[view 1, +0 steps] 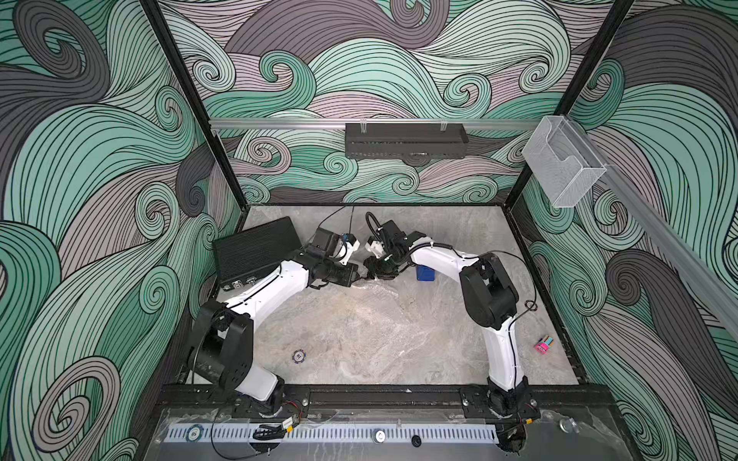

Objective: Wrap mugs in bubble wrap
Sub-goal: Wrap the mug in bubble wrap.

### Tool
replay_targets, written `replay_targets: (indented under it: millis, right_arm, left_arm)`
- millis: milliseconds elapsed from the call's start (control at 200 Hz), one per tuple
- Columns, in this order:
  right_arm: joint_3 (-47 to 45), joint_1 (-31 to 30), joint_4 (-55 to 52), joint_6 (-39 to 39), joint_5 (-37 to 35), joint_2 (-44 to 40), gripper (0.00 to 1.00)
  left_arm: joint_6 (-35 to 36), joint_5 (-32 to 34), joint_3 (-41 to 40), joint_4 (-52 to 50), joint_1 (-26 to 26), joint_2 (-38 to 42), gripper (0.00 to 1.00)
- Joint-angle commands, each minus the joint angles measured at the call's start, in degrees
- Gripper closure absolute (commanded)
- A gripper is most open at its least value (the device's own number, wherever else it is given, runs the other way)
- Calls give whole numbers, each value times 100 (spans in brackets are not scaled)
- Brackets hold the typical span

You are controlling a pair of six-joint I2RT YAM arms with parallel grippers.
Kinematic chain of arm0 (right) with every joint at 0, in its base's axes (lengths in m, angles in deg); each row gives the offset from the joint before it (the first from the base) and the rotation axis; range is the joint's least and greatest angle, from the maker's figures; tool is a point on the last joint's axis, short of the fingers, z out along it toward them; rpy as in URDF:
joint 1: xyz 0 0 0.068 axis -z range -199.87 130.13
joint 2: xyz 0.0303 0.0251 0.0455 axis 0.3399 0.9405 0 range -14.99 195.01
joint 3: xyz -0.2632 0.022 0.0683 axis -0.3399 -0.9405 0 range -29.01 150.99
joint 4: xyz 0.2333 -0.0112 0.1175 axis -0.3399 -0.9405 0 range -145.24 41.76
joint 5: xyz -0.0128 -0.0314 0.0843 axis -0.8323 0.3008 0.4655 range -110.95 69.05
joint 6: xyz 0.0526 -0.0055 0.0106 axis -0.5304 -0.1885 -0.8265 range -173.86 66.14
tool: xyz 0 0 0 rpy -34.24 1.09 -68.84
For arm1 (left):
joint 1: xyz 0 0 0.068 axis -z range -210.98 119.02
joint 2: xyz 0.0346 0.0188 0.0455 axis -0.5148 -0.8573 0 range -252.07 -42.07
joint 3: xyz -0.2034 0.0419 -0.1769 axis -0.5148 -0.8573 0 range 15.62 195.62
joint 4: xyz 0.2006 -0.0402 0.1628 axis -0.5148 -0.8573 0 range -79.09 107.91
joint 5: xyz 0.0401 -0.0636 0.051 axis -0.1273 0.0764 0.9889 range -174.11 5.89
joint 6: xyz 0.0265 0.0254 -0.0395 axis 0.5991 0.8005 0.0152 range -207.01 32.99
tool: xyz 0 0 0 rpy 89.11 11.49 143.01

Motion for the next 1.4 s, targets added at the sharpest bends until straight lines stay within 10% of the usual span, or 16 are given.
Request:
replay_targets:
  millis: [0, 871, 1396]
  right_arm:
    - [185, 6, 43, -184, 77, -130, 40]
    - [-650, 228, 638, -604, 912, -1163, 21]
    - [-524, 53, 609, -655, 539, -511, 29]
  left_arm:
    - [100, 341, 47, -455, 95, -157, 98]
    - [59, 385, 310, -504, 104, -651, 99]
    - [104, 236, 337, -506, 96, -642, 99]
